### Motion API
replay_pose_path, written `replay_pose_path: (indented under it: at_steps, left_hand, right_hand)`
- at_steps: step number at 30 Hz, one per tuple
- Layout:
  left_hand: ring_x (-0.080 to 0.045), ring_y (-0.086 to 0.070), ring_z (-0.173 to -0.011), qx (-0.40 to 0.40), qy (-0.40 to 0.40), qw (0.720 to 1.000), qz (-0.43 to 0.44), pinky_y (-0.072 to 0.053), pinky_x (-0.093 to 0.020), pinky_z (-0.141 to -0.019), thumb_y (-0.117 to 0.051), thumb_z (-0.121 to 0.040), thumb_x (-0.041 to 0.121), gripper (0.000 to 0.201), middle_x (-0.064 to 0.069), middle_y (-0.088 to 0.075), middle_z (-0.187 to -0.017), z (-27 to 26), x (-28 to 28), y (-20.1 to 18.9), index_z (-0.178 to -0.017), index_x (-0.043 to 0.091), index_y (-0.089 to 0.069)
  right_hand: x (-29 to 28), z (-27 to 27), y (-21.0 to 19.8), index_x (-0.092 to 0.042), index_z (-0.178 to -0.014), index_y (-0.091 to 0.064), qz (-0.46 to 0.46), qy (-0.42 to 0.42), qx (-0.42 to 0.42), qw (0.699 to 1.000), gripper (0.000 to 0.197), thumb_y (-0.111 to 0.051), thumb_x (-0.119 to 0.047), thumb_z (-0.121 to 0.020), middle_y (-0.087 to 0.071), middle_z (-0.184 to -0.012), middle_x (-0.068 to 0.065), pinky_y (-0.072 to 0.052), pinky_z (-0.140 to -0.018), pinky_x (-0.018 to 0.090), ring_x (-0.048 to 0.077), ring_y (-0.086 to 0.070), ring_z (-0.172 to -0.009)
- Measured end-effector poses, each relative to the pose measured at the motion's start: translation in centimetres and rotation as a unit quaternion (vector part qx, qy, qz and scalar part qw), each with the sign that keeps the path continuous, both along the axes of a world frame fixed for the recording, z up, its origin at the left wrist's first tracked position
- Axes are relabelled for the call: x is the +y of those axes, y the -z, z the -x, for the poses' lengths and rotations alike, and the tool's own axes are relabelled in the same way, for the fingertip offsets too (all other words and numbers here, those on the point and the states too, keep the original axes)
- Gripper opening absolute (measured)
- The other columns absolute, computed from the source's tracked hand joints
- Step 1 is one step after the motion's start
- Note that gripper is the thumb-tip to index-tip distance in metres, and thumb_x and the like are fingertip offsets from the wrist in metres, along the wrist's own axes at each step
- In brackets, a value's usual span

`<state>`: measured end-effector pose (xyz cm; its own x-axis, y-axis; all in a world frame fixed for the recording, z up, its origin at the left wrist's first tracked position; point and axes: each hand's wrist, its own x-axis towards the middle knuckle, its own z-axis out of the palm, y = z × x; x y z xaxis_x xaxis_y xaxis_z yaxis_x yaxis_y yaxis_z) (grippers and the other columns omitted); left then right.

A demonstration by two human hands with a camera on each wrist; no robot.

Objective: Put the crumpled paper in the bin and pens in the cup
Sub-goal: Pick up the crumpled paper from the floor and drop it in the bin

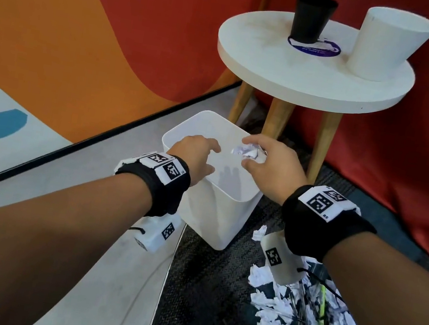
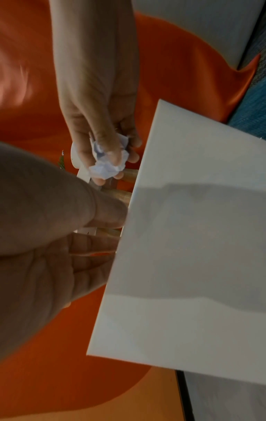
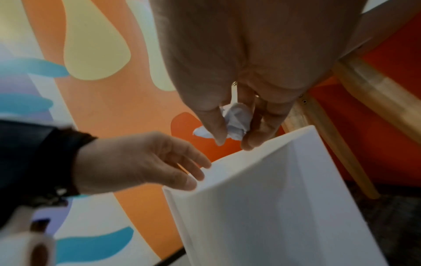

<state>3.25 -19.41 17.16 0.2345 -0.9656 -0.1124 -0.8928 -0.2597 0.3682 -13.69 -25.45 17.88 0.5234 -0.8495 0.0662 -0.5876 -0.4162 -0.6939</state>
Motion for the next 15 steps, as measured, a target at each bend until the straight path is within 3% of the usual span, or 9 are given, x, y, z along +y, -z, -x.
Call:
replay_pose_path:
  at_steps: [6, 10, 13, 15]
  left_hand:
    - [-0.022, -0.055, -0.108, -0.001, 0.005, 1.0, 0.016, -0.042, -0.029, -0.086, -0.057, -0.09, 0.013, 0.037, -0.002, -0.058, -0.12, 0.1, -0.1, -0.2, -0.126, 0.023, -0.055]
    - [-0.019, -0.056, -0.106, -0.004, 0.027, 0.999, 0.04, -0.042, -0.03, -0.086, -0.054, -0.091, 0.019, 0.032, 0.001, -0.059, -0.118, 0.9, -0.1, -0.8, -0.122, 0.025, -0.057]
    - [-0.018, -0.056, -0.102, -0.004, 0.055, 0.996, 0.071, -0.043, -0.029, -0.084, -0.053, -0.091, 0.022, 0.029, 0.003, -0.059, -0.111, 2.1, 0.0, -1.4, -0.119, 0.025, -0.058]
    - [-0.017, -0.054, -0.095, -0.014, 0.08, 0.992, 0.098, -0.04, -0.028, -0.08, -0.053, -0.09, 0.024, 0.026, 0.005, -0.055, -0.101, 3.3, 0.2, -1.9, -0.115, 0.024, -0.059]
  right_hand:
    - [-0.3, 0.1, 1.2, -0.029, -0.133, -0.053, 0.016, -0.015, 0.091, 0.996, 0.057, -0.07, -0.016, -0.08, -0.06, -0.129, 0.0, -0.041, -0.102, 0.035, 0.021, -0.054, -0.119]
    - [-0.2, 0.3, 1.3, -0.043, -0.131, -0.049, 0.016, 0.004, 0.139, 0.99, 0.063, -0.077, -0.038, -0.075, -0.058, -0.123, -0.013, -0.024, -0.089, 0.035, 0.014, -0.049, -0.119]
    - [0.2, 0.7, 1.3, -0.044, -0.119, -0.055, 0.024, 0.028, 0.076, 0.996, 0.046, -0.074, -0.045, -0.077, -0.058, -0.114, -0.016, -0.027, -0.093, 0.036, 0.011, -0.05, -0.114]
    - [0.4, 1.4, 1.6, -0.04, -0.094, -0.056, 0.042, 0.075, -0.007, 0.996, 0.017, -0.067, -0.044, -0.082, -0.056, -0.096, -0.014, -0.037, -0.096, 0.043, 0.011, -0.054, -0.098]
